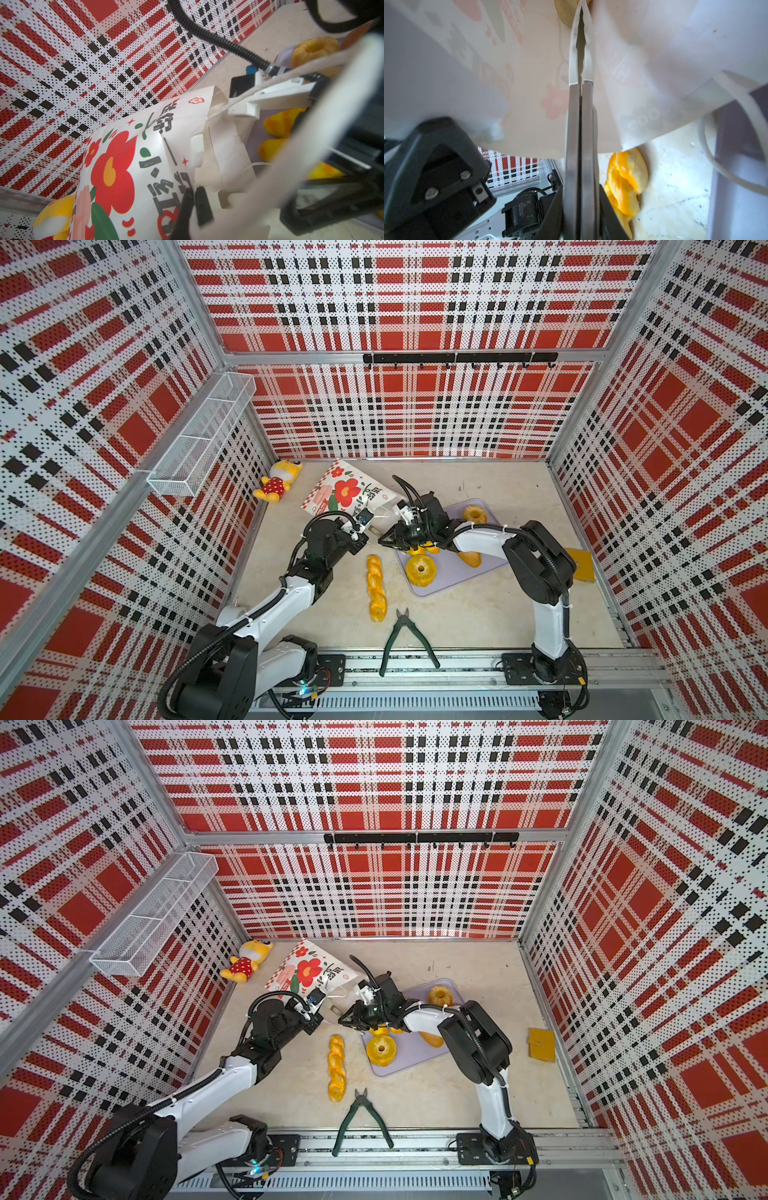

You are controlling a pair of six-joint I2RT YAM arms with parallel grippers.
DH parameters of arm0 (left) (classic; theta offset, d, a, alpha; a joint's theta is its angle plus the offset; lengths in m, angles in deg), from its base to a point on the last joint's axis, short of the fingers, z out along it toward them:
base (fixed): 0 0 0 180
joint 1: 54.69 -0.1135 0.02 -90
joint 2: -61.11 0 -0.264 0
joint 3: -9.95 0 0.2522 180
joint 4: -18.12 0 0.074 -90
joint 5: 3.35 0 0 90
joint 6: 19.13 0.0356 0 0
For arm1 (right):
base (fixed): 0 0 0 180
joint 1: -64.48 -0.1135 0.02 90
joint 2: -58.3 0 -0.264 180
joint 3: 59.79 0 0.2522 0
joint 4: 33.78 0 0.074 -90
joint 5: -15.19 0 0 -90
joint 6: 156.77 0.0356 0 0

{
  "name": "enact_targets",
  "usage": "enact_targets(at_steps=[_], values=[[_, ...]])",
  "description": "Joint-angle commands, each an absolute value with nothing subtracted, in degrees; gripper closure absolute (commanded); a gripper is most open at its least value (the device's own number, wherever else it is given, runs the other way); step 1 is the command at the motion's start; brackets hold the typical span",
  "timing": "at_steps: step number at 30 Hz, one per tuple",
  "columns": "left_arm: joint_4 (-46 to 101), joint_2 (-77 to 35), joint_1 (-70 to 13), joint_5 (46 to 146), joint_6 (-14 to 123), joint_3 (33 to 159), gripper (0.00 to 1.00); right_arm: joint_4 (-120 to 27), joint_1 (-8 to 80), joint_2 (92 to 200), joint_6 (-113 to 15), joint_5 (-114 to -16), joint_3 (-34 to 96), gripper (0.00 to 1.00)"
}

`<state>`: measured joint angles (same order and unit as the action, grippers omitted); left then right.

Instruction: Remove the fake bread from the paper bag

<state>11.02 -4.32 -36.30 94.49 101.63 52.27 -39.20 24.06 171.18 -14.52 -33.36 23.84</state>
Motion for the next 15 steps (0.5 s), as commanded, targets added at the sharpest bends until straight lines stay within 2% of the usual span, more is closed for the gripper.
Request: enact_targets(at_steps=[1, 10, 15], values=[[11.40, -3.90, -36.15, 92.87, 100.63, 54.17, 1.00, -36.13, 23.97, 166.41, -17.28, -34.48, 22.00, 1.00], [13.69, -2.43, -37.64, 95.30, 105.61, 54.68, 1.00, -43.38, 23.53, 157.15, -27.98, -42.41, 14.27, 1.00], [13.76, 0.51, -46.96, 101.21, 107.89, 54.83, 1.00, -48.94, 23.35, 149.72, -32.17, -46.25, 11.23, 1.00]])
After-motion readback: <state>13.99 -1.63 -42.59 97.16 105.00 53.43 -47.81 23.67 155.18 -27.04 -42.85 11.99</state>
